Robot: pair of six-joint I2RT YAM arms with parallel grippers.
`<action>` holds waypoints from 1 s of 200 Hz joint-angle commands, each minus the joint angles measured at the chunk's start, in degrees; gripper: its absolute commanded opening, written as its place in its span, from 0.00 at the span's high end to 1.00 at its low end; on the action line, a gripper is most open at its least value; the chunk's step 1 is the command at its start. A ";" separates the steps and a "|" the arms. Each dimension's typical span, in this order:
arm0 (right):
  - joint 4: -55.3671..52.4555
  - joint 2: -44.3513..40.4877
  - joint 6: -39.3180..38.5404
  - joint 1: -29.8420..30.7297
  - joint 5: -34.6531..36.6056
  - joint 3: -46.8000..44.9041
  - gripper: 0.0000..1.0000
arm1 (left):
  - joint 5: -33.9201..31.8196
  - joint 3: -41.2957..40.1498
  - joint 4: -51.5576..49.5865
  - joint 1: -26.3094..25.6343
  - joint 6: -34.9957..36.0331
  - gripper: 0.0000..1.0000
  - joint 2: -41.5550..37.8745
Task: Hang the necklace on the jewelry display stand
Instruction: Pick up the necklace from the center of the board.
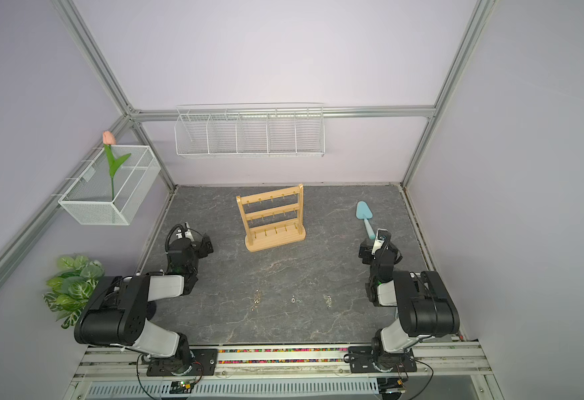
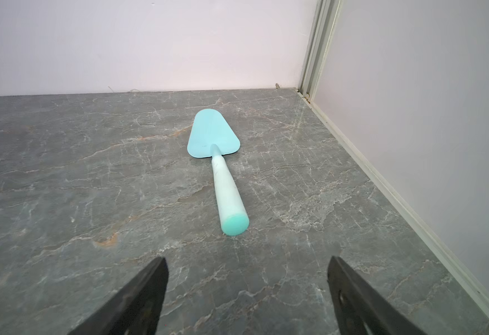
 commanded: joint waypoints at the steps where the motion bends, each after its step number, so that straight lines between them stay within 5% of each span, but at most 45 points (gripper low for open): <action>1: 2.99 -0.93 0.48 -0.36 0.32 -0.92 0.11 | 0.44 1.17 0.68 0.24 0.62 0.01 -0.59; 77: 6.97 -0.56 0.61 -0.36 0.60 -2.78 0.11 | 0.59 1.18 0.71 0.34 0.53 0.00 -0.54; 134: -4.61 -1.50 -1.06 -0.54 -5.23 3.28 0.11 | 2.47 3.00 -1.89 0.26 2.02 0.02 -1.44; 156: -11.57 -8.82 -1.71 -0.47 -6.09 3.81 0.11 | 4.52 13.99 -24.14 -0.72 3.51 0.03 -5.48; 200: -37.37 -23.41 2.88 0.44 -9.86 12.02 0.11 | -3.87 27.59 -54.17 -10.10 -10.73 0.05 -11.70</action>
